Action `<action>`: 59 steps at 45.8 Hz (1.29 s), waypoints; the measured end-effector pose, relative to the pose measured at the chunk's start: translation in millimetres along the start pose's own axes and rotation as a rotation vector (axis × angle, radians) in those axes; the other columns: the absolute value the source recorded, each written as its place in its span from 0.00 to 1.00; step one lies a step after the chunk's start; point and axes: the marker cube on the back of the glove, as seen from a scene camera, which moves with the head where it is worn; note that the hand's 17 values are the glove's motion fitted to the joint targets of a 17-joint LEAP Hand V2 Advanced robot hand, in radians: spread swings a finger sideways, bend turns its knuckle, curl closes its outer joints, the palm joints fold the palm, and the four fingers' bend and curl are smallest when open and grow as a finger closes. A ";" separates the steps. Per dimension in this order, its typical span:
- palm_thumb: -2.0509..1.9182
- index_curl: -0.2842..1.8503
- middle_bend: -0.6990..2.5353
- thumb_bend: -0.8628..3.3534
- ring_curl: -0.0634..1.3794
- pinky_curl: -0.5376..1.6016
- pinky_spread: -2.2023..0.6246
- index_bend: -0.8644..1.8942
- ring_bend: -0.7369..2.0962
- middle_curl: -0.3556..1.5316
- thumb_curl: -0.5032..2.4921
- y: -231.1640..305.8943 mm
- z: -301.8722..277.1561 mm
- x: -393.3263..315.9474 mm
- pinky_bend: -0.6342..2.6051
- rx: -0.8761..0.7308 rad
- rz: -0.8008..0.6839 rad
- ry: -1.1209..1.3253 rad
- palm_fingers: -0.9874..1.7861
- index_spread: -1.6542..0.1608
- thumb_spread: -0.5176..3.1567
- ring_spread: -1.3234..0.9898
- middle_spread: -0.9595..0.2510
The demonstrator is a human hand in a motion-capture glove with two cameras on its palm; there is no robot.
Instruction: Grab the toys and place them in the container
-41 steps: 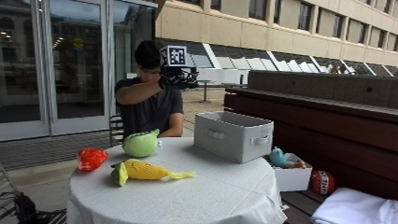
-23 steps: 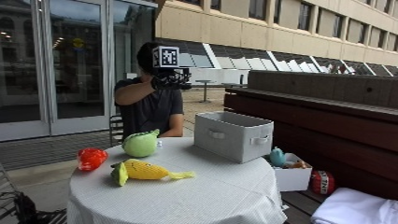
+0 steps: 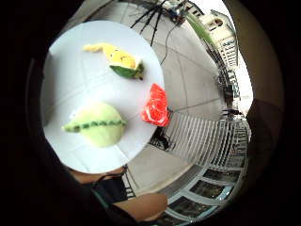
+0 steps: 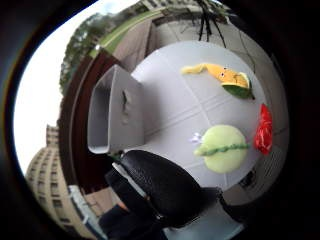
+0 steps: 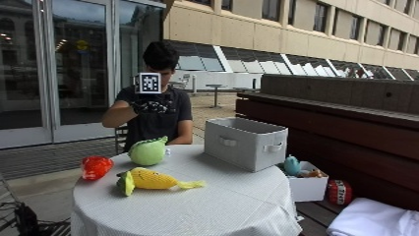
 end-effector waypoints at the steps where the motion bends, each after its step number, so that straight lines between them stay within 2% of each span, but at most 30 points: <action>1: 0.47 0.28 0.29 0.18 0.14 0.38 0.73 0.38 0.32 0.35 0.18 1.1 7.9 3.8 0.33 0.012 -0.022 -0.005 0.34 0.81 0.41 0.46 0.72; 8: 0.48 0.29 0.29 0.18 0.14 0.39 0.73 0.38 0.32 0.36 0.19 1.2 63.4 21.6 0.33 -0.002 -0.064 -0.032 0.34 0.81 0.40 0.46 0.72; 13: 0.48 0.29 0.29 0.18 0.15 0.39 0.74 0.38 0.32 0.36 0.19 10.3 108.4 18.5 0.32 0.018 0.175 -0.044 0.34 0.81 0.39 0.46 0.72; 16: 0.48 0.30 0.29 0.18 0.15 0.39 0.74 0.38 0.32 0.37 0.20 28.2 121.7 22.6 0.32 -0.104 0.056 -0.061 0.34 0.82 0.39 0.46 0.72; 18: 0.48 0.30 0.29 0.18 0.15 0.39 0.74 0.38 0.32 0.37 0.20 33.5 131.2 24.9 0.31 -0.129 0.019 -0.059 0.34 0.81 0.39 0.46 0.72; 29: 0.50 0.32 0.31 0.19 0.16 0.39 0.74 0.39 0.32 0.39 0.21 52.3 172.8 29.0 0.29 -0.247 0.043 -0.046 0.37 0.82 0.39 0.46 0.72; 35: 0.57 0.33 0.33 0.22 0.18 0.39 0.75 0.40 0.35 0.41 0.23 60.6 186.9 31.0 0.29 -0.258 0.047 -0.100 0.44 0.83 0.42 0.45 0.71; 39: 0.61 0.33 0.32 0.24 0.20 0.41 0.74 0.38 0.38 0.41 0.25 63.7 187.4 31.3 0.33 -0.265 0.072 -0.117 0.51 0.84 0.44 0.44 0.70; 40: 0.62 0.32 0.32 0.25 0.21 0.42 0.73 0.37 0.40 0.41 0.25 64.0 187.9 31.5 0.36 -0.250 0.076 -0.116 0.55 0.84 0.44 0.43 0.69; 45: 0.65 0.31 0.31 0.27 0.24 0.43 0.69 0.35 0.45 0.41 0.27 64.1 187.9 32.9 0.41 -0.194 0.092 -0.127 0.63 0.85 0.46 0.41 0.66; 47: 0.66 0.30 0.31 0.27 0.26 0.44 0.67 0.35 0.48 0.41 0.27 57.9 188.3 33.4 0.42 -0.117 0.115 -0.135 0.66 0.85 0.47 0.40 0.64; 49: 0.67 0.30 0.32 0.28 0.27 0.45 0.65 0.36 0.49 0.42 0.28 51.9 188.2 33.3 0.43 -0.031 0.136 -0.138 0.69 0.85 0.47 0.39 0.63; 52: 0.69 0.31 0.32 0.28 0.29 0.45 0.64 0.37 0.50 0.42 0.29 58.6 181.5 29.8 0.44 -0.059 0.096 -0.123 0.70 0.85 0.47 0.38 0.61; 56: 0.72 0.32 0.35 0.30 0.31 0.45 0.63 0.39 0.51 0.45 0.31 43.5 166.3 22.0 0.43 -0.024 0.041 -0.008 0.78 0.85 0.45 0.38 0.58; 57: 0.74 0.33 0.38 0.31 0.33 0.44 0.62 0.42 0.54 0.46 0.32 39.6 162.1 19.8 0.40 -0.026 0.051 0.015 0.86 0.85 0.45 0.38 0.58; 59: 0.76 0.36 0.41 0.33 0.35 0.43 0.62 0.48 0.57 0.48 0.33 31.3 153.9 16.6 0.38 -0.032 0.099 0.028 0.93 0.85 0.46 0.39 0.59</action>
